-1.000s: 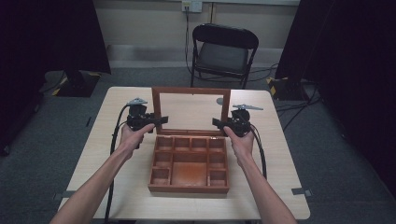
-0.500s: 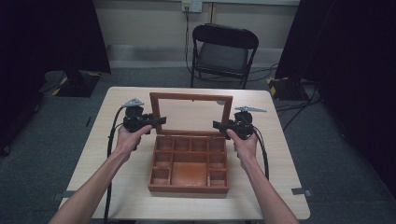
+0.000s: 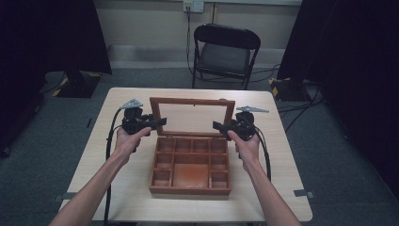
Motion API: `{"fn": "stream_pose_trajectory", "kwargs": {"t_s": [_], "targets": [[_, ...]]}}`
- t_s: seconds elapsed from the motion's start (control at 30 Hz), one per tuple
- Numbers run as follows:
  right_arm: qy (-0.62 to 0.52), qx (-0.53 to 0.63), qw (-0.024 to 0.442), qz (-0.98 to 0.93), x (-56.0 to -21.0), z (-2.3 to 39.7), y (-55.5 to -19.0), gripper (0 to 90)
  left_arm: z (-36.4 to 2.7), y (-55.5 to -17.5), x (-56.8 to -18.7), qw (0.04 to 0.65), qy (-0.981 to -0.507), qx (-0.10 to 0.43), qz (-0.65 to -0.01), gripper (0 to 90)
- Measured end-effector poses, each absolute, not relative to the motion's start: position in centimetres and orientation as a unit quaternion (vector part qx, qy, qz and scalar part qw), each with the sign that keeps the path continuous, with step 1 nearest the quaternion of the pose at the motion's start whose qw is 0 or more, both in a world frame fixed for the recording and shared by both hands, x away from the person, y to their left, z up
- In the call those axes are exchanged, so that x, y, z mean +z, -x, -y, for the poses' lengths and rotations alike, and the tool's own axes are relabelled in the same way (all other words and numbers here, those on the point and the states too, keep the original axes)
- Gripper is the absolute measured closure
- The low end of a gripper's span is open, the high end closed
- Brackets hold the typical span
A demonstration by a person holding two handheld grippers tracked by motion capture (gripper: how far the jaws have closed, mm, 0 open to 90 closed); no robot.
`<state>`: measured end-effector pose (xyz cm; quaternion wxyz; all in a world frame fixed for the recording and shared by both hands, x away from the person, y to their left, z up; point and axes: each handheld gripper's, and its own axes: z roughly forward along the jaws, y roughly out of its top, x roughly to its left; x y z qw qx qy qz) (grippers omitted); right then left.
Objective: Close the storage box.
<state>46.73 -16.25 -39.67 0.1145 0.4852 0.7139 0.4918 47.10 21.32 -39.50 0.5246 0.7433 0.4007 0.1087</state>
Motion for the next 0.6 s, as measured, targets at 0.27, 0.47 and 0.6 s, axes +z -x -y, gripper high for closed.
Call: {"fn": "stream_pose_trajectory", "kwargs": {"t_s": [0.27,0.47,0.6], "targets": [[-0.484,0.491,0.121,-0.714,-39.1,16.5,-45.8,29.0,-21.4,-46.4,-39.4,0.523,-0.748,0.103,-0.396,48.4],[-0.479,0.492,0.120,-0.717,-38.9,16.7,-45.2,30.5,-21.5,-46.1,-39.3,0.518,-0.755,0.099,-0.391,47.8],[-0.482,0.491,0.121,-0.715,-38.7,17.0,-44.7,32.1,-21.7,-45.7,-39.2,0.517,-0.753,0.097,-0.395,47.0]]}}
